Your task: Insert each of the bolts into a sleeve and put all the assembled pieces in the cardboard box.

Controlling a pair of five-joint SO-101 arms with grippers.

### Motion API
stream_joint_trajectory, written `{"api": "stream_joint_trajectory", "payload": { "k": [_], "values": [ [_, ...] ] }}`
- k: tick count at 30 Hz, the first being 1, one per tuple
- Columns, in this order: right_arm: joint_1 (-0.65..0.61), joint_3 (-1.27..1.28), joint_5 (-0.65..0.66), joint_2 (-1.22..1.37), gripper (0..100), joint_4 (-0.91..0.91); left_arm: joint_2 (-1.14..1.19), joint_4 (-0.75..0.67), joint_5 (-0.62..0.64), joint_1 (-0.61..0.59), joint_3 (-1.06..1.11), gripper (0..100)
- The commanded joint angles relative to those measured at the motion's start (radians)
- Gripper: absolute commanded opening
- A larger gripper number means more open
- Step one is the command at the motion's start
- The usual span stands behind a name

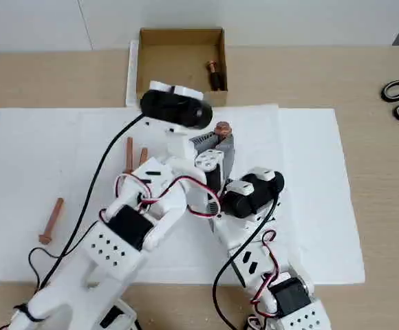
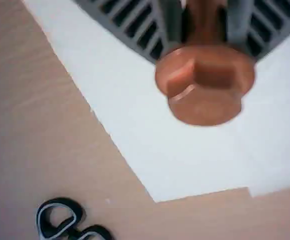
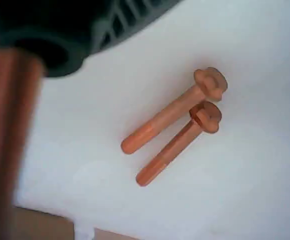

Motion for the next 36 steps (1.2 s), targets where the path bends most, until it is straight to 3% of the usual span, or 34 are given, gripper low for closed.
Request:
{"api": "stream_joint_trajectory", "payload": {
  "k": [1,8,17,36],
  "values": [
    [-0.005,0.006,-0.012,-0.018,0.4,0.002,-0.058,-0.029,-0.012,-0.003,0.021,0],
    [-0.005,0.006,-0.011,-0.018,0.4,0.002,-0.058,-0.032,-0.014,-0.008,0.033,0],
    [-0.005,0.006,-0.011,-0.018,0.4,0.002,-0.058,-0.133,-0.014,-0.040,0.099,0],
    [0.013,0.006,-0.008,-0.018,0.4,0.002,-0.061,-0.026,-0.012,-0.002,0.091,0]
  ]
}}
